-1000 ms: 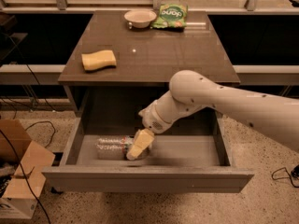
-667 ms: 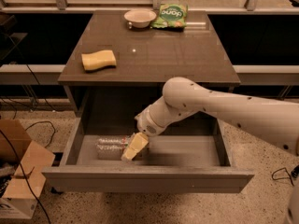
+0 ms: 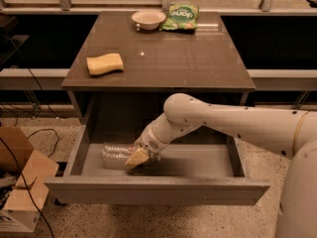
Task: Pick water bottle from top drawer and place on counter
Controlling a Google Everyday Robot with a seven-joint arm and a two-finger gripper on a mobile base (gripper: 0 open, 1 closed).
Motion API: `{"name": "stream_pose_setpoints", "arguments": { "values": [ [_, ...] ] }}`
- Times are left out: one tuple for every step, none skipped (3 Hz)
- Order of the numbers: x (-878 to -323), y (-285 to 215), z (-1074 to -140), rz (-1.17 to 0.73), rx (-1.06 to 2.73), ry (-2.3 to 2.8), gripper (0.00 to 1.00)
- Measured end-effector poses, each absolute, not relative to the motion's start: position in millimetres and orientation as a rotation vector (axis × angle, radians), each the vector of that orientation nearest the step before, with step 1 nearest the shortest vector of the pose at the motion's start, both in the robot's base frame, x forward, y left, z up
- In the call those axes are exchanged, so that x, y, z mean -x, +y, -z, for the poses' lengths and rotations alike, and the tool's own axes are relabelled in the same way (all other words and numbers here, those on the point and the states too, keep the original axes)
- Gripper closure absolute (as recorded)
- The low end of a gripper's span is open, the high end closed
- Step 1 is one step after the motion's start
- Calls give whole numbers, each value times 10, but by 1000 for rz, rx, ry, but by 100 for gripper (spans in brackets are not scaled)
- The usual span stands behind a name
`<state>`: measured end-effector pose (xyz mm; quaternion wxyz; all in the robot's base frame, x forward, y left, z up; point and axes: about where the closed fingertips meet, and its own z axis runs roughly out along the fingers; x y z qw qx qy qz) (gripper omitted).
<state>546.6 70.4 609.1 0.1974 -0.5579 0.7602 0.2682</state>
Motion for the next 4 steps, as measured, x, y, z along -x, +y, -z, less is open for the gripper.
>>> {"name": "stream_pose_setpoints", "arguments": {
  "values": [
    [-5441, 683, -6165, -715, 1553, 2127, 65],
    [-5394, 585, -6504, -668, 1548, 2095, 88],
    [-5356, 350, -7062, -631, 1553, 2042, 100],
    [-5261, -36, -7687, -559, 1586, 2008, 100]
  ]
}}
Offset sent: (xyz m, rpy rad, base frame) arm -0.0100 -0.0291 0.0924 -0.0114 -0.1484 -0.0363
